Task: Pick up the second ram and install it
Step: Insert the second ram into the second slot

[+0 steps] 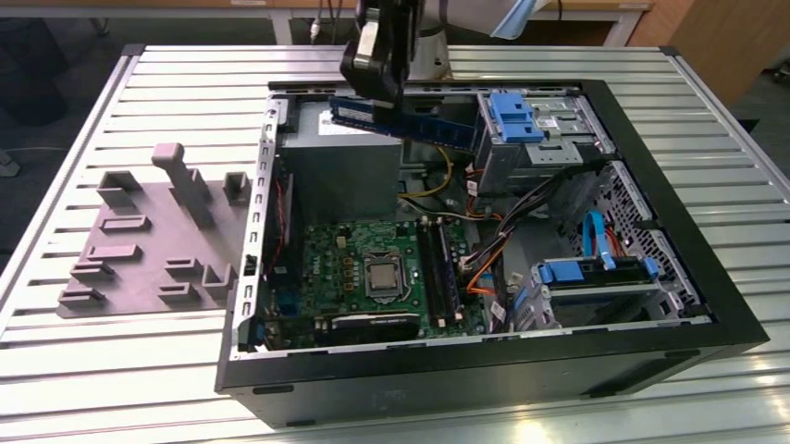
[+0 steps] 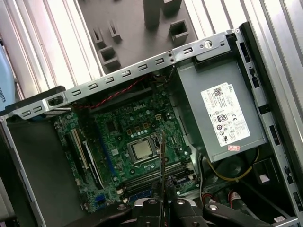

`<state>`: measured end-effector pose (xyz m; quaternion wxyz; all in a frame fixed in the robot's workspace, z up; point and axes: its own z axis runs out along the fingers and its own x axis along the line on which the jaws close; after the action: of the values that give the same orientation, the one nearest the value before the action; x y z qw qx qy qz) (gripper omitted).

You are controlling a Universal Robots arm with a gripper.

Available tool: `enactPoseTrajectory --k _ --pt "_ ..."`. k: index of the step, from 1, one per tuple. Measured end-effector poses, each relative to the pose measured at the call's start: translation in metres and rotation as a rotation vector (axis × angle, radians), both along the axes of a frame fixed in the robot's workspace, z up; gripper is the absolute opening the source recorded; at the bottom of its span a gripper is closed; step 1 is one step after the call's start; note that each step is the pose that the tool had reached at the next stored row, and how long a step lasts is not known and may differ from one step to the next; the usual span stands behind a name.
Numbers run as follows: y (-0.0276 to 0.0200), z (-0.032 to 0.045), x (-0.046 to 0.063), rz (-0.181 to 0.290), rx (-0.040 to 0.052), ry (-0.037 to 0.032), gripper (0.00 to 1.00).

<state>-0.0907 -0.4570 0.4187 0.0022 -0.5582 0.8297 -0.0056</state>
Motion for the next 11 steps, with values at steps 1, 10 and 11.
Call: enactPoseTrajectory --k 1,10,11 --pt "0.0000 -0.0001 0.0000 -0.019 0.0000 0.0000 0.14" --pt "0.0000 -0.0010 0.0000 -0.168 0.0000 0.0000 0.14" --pt "0.0000 -0.0010 0.0000 -0.181 0.0000 0.0001 0.14"
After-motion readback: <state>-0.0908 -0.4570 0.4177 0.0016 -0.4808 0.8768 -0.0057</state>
